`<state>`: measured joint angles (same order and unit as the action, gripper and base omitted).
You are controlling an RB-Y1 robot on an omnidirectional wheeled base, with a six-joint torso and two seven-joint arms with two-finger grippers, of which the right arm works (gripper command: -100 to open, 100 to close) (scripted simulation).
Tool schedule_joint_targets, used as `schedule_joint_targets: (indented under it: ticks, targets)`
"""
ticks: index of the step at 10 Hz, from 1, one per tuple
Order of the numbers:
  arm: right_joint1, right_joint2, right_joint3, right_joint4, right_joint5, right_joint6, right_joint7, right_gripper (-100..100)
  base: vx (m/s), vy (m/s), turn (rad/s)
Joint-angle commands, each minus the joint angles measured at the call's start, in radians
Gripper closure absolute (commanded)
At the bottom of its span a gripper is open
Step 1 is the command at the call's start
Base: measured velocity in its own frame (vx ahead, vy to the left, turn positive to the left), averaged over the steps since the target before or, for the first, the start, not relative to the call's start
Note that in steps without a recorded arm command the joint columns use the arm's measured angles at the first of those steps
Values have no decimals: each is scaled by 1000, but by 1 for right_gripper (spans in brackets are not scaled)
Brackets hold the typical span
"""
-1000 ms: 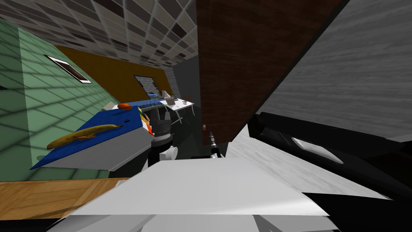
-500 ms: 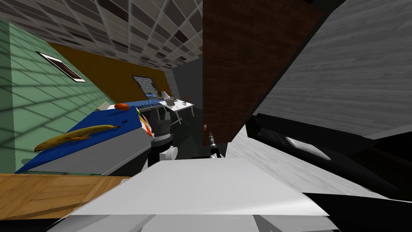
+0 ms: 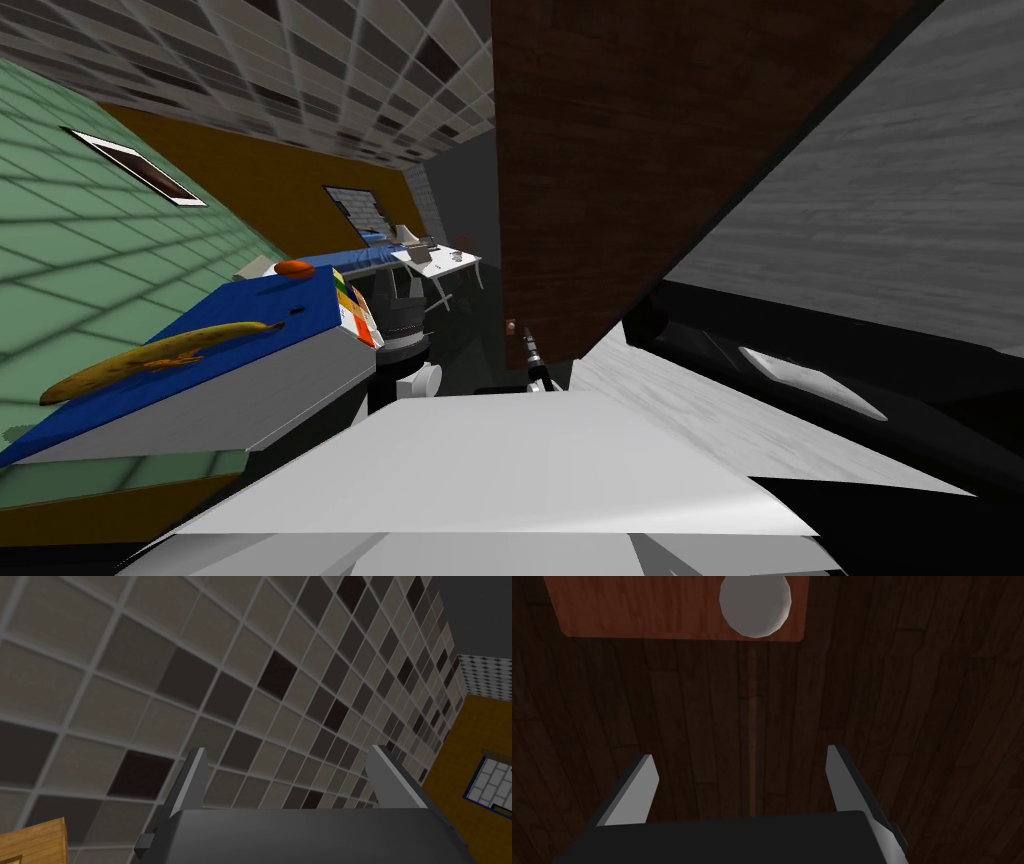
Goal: Push the door open
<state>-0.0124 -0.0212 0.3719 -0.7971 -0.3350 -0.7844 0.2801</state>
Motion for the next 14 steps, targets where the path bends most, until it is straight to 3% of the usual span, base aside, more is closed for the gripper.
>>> schedule_joint_targets:
  ticks: [1, 4, 5, 6, 11, 12, 14]
  targets:
    - [-5, 8, -6, 3, 1, 1, -2, -100, 180, 126, 23]
    - [-14, 54, -16, 11, 3, 1, -7, -100, 145, 128, 12]
    - [-12, 38, -17, 10, 1, 2, -7, -100, 43, 49, -22]
    - [-12, 38, -17, 10, 1, 2, -7, 100, -9, -7, 18]
    - [-12, 38, -17, 10, 1, 2, -7, 100, -6, -8, 5]
    - [-14, 16, -35, 11, -8, 2, -2, 100, 85, 82, -63]
    - [-15, 5, -50, 12, -16, 0, 1, 100, 148, 89, -65]
